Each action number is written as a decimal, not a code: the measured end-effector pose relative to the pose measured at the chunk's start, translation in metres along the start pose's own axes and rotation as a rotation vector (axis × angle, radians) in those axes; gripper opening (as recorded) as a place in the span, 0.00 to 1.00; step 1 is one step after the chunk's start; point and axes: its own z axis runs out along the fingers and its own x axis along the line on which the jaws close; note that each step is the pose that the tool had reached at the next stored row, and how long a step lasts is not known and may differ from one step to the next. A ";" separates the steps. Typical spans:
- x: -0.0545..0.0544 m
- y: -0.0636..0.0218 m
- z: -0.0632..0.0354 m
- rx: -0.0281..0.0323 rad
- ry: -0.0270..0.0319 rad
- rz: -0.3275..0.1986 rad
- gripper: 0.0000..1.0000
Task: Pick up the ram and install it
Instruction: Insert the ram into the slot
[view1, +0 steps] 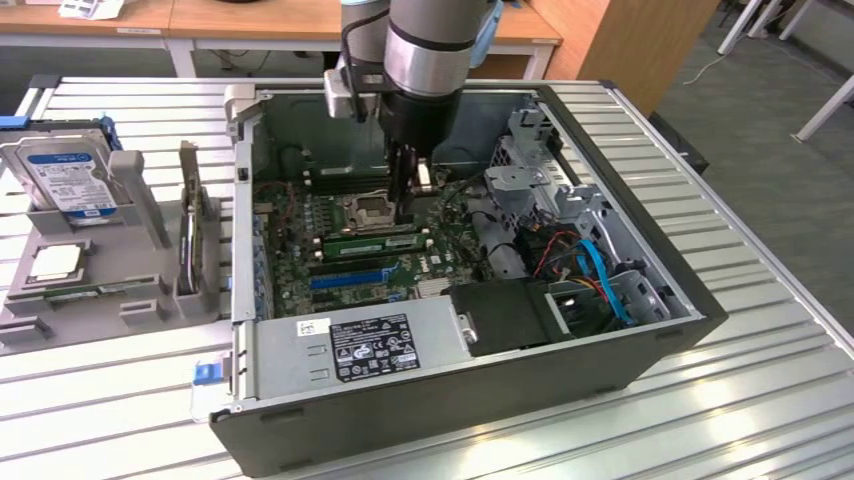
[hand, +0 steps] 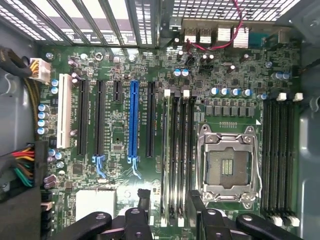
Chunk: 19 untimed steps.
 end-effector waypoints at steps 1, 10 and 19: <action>0.000 0.0000 -0.0022 -0.0001 0.0000 0.000 0.43; 0.000 0.0003 -0.0170 0.0000 0.0000 0.000 0.43; -0.001 0.0006 -0.0318 0.0000 0.0000 0.000 0.43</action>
